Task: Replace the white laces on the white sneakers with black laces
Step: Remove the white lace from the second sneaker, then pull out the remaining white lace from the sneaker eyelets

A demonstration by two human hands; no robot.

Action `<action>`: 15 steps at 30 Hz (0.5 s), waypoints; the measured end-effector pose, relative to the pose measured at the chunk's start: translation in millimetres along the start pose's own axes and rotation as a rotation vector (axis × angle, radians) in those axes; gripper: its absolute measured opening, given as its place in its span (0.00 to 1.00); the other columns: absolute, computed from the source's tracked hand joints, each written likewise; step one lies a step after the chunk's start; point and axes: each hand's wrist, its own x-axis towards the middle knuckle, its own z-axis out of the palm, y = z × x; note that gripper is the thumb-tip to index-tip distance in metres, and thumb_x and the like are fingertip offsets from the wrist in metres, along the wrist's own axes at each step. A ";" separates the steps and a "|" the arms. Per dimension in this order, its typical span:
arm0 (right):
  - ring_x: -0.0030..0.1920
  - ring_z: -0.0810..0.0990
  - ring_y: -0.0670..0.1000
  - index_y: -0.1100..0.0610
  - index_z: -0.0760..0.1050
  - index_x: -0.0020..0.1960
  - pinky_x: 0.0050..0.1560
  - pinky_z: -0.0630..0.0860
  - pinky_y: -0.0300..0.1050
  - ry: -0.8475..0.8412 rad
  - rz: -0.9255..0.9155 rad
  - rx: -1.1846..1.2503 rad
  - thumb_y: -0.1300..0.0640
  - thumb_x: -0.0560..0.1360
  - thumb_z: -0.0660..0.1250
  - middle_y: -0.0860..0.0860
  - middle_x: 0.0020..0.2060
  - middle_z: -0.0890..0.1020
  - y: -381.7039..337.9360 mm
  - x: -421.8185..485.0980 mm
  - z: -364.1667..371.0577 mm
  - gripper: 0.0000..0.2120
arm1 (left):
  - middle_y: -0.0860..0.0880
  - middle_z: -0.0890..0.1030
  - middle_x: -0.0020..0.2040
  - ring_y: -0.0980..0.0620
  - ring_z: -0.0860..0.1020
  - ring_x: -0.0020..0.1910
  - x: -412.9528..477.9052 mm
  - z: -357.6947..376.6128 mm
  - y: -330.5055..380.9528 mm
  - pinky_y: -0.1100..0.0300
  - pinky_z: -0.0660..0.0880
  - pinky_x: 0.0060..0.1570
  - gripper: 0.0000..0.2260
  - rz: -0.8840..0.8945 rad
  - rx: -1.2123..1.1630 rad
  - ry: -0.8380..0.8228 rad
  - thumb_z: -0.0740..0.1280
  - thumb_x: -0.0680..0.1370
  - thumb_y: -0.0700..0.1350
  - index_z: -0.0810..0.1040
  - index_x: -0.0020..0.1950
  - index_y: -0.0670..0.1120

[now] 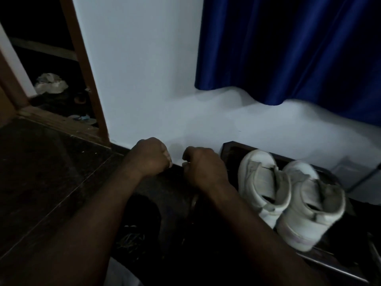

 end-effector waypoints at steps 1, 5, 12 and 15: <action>0.59 0.81 0.58 0.52 0.79 0.61 0.53 0.78 0.49 0.015 0.012 0.000 0.52 0.78 0.69 0.53 0.58 0.83 7.4 -1.9 -10.8 0.12 | 0.53 0.86 0.36 0.53 0.84 0.40 -2.2 4.0 10.5 0.56 0.83 0.48 0.05 0.036 -0.016 0.032 0.75 0.70 0.42 0.87 0.37 0.51; 0.60 0.81 0.55 0.51 0.79 0.65 0.54 0.78 0.48 0.092 0.041 -0.024 0.51 0.80 0.70 0.51 0.60 0.83 31.5 -15.1 -48.9 0.15 | 0.59 0.85 0.40 0.56 0.82 0.43 -12.6 24.2 57.7 0.56 0.81 0.48 0.06 0.199 -0.078 0.165 0.71 0.73 0.46 0.85 0.38 0.56; 0.52 0.82 0.56 0.50 0.81 0.54 0.42 0.72 0.46 0.272 0.105 -0.081 0.51 0.77 0.66 0.49 0.50 0.84 70.4 -53.5 -100.9 0.09 | 0.59 0.85 0.41 0.60 0.82 0.40 -28.1 53.9 126.8 0.57 0.81 0.47 0.07 0.382 -0.231 0.280 0.70 0.74 0.44 0.85 0.42 0.55; 0.52 0.82 0.55 0.50 0.82 0.53 0.49 0.79 0.51 0.314 0.152 -0.047 0.51 0.77 0.67 0.49 0.50 0.85 94.6 -70.6 -120.8 0.08 | 0.59 0.85 0.38 0.61 0.83 0.38 -37.3 70.3 150.2 0.57 0.81 0.46 0.08 0.442 -0.293 0.221 0.70 0.73 0.42 0.85 0.42 0.54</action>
